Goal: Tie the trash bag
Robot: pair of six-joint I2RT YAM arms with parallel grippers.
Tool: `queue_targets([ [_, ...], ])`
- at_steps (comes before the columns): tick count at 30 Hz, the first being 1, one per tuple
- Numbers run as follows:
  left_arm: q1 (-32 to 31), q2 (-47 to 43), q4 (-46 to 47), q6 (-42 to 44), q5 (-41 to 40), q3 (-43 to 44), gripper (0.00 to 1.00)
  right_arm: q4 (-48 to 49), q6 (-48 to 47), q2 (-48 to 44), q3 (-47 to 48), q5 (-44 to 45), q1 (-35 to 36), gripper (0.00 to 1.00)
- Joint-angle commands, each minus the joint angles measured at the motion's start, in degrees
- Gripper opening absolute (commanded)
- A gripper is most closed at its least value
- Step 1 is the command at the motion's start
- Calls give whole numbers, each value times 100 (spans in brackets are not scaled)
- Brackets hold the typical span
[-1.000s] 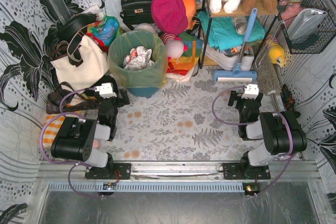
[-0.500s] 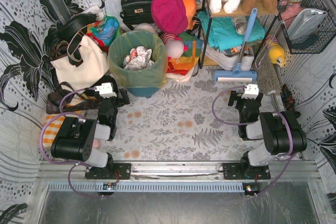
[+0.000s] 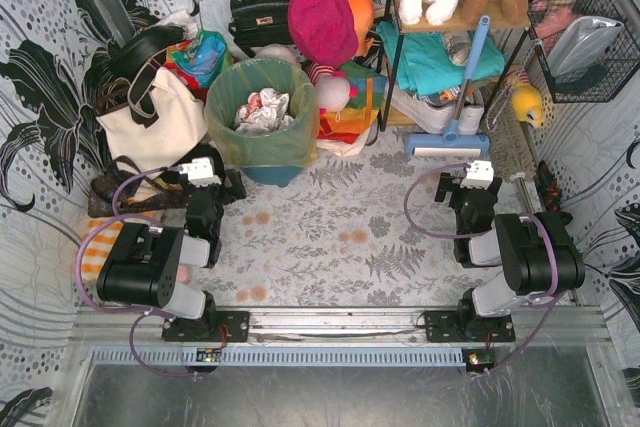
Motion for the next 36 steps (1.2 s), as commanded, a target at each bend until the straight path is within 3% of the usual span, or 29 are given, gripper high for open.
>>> queue_targets([
  [1, 36, 6, 224, 18, 39, 96, 98, 208, 54, 24, 27, 67, -37, 97],
  [12, 21, -636, -163, -171, -677, 25, 98, -340, 24, -712, -13, 251, -29, 97],
  [18, -85, -1752, -2006, -686, -1948, 379, 98, -2012, 269, -1893, 413, 469, -35, 97],
  [24, -132, -2813, -3948, -1578, -2628, 918, 98, -4432, 1535, -2868, 1254, 805, -36, 97],
  [31, -129, -3285, -5942, -2255, -2287, 2160, 98, -6107, 1907, -3365, 2296, -167, -32, 97],
  [35, -129, -3195, -6486, -2421, -1849, 2773, 98, -6476, 2447, -3370, 2758, -480, -32, 98],
  [36, -129, -3166, -6562, -2399, -1718, 2895, 98, -6589, 2507, -3291, 2928, -730, -36, 94],
])
